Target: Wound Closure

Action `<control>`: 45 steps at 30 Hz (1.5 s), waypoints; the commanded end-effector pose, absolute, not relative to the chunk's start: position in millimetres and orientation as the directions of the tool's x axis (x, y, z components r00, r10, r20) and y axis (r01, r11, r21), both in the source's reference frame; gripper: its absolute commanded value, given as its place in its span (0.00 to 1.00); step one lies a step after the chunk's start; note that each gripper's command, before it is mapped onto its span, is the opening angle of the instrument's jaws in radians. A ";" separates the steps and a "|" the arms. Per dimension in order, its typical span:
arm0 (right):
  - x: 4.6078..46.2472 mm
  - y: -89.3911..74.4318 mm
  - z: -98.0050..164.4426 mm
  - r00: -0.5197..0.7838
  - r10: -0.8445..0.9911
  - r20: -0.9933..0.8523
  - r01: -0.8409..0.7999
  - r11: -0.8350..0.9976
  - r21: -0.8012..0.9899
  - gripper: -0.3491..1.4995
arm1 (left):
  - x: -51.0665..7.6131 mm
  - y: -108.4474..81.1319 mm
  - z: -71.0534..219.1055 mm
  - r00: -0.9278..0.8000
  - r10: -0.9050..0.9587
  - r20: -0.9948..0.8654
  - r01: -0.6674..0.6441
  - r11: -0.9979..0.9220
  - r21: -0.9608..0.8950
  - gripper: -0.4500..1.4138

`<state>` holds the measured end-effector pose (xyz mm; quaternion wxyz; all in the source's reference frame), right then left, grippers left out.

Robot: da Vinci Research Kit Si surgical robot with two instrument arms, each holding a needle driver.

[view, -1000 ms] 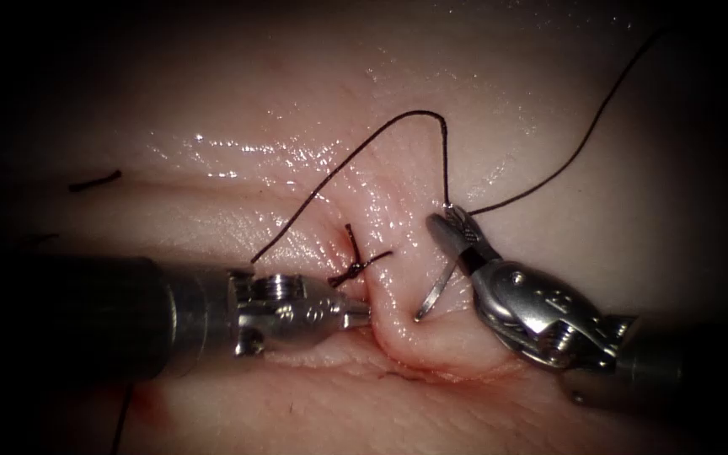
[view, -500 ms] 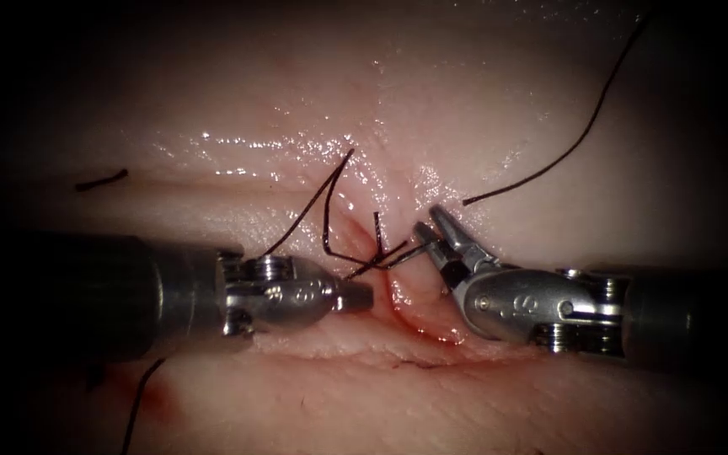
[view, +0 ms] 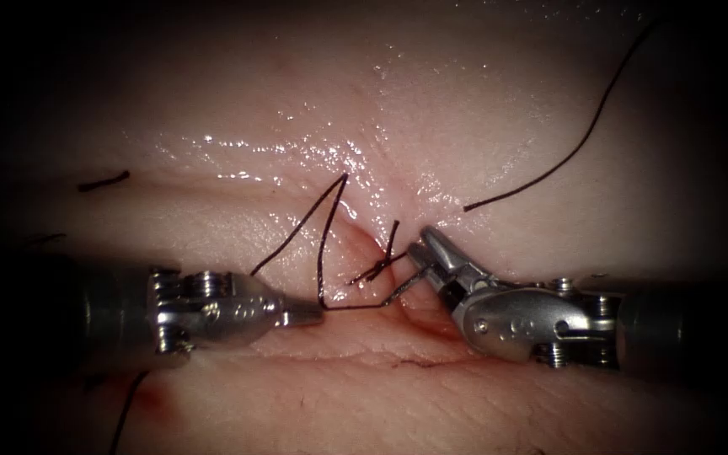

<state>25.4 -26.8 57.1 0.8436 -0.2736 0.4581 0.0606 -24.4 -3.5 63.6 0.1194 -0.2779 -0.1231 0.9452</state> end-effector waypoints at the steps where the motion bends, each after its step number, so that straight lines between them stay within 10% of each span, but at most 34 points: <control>1: 26.3 -27.8 58.0 0.568 -0.150 -0.809 -0.344 0.850 -0.399 0.00 | -24.8 -3.8 64.1 -0.817 0.295 -0.496 -0.157 -0.941 -0.301 0.00; 35: 25.0 -37.2 62.6 0.639 -0.001 -0.770 -0.220 0.958 -0.184 0.00 | -24.6 -3.7 64.2 -0.819 0.297 -0.490 -0.159 -0.939 -0.304 0.00; 41: 25.6 -33.2 60.3 0.593 0.096 -0.799 -0.407 0.892 -0.195 0.00 | -25.0 -3.6 64.2 -0.820 0.300 -0.487 -0.164 -0.939 -0.302 0.00; 42: 25.8 -30.8 58.9 0.494 0.209 -0.844 -0.535 0.838 -0.105 0.79 | -25.1 -3.7 64.2 -0.820 0.302 -0.486 -0.166 -0.939 -0.302 0.00; 45: 25.4 -28.5 57.4 0.435 0.244 -0.867 -0.591 0.804 -0.070 0.95 | -25.2 -3.6 64.2 -0.820 0.303 -0.485 -0.167 -0.938 -0.302 0.00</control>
